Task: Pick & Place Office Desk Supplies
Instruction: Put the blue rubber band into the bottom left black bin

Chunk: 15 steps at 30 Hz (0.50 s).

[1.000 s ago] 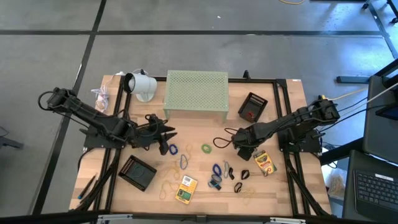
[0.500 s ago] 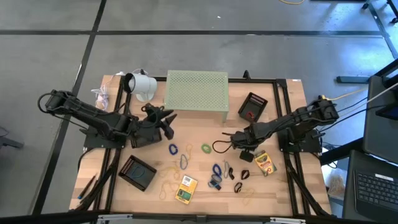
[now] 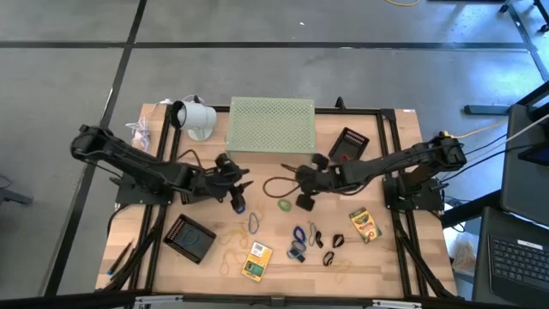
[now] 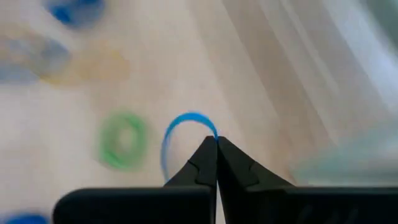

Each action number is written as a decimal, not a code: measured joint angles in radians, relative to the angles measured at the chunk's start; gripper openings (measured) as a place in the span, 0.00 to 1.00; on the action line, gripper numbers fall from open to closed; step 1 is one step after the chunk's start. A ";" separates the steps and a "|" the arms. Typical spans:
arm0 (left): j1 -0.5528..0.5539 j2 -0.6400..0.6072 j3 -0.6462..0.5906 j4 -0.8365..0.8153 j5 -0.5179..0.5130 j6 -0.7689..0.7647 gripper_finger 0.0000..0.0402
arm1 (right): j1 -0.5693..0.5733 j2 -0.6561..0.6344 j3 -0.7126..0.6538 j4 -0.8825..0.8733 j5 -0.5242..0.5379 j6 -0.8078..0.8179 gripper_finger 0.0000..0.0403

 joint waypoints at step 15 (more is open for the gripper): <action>0.000 0.168 0.000 0.454 -0.009 0.205 0.41 | -0.001 -0.002 0.089 0.267 -0.076 -0.208 0.00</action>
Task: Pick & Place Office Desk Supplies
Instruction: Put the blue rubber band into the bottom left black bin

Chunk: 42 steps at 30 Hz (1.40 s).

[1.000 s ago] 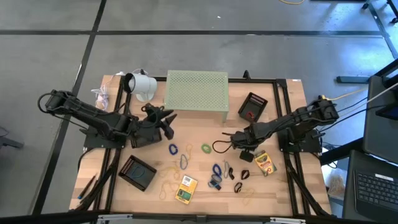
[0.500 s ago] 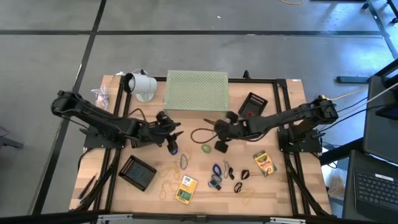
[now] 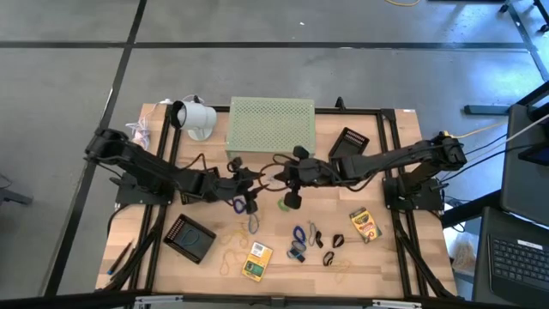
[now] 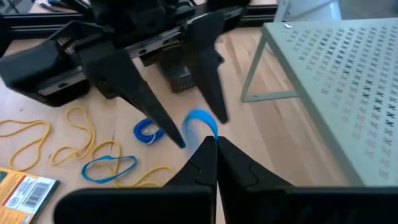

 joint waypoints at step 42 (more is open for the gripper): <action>0.029 -0.001 0.000 0.160 0.033 -0.036 0.40 | 0.000 -0.001 0.001 0.048 0.086 -0.158 0.00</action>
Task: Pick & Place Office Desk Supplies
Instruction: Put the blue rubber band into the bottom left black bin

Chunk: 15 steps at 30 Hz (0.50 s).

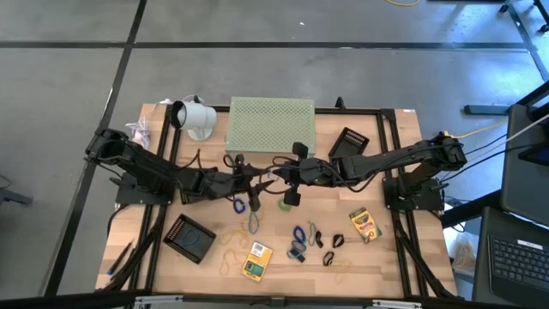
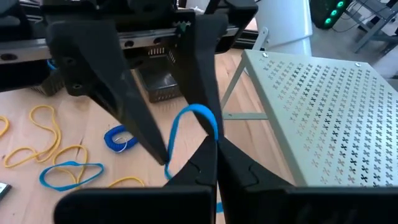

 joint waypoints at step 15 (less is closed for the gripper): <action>0.004 0.000 0.000 0.000 -0.009 -0.005 0.01 | 0.000 0.000 0.000 0.000 0.000 -0.014 0.00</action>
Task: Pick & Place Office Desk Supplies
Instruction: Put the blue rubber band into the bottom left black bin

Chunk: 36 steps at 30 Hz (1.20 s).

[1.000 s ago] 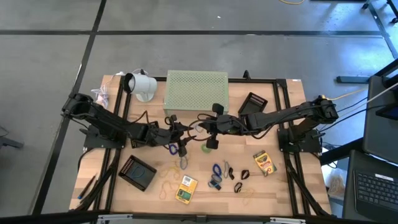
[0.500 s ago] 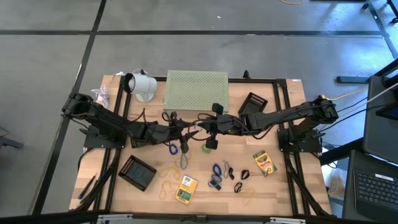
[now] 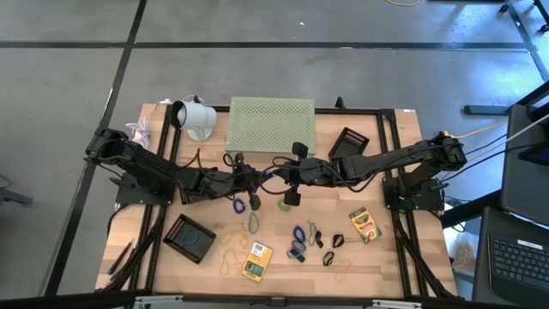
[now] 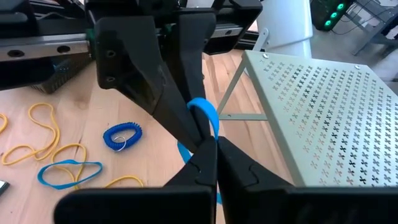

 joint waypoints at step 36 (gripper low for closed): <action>-0.406 -0.347 0.000 -0.935 0.655 -0.705 0.01 | 0.002 -0.089 0.001 -0.353 -0.135 0.184 0.39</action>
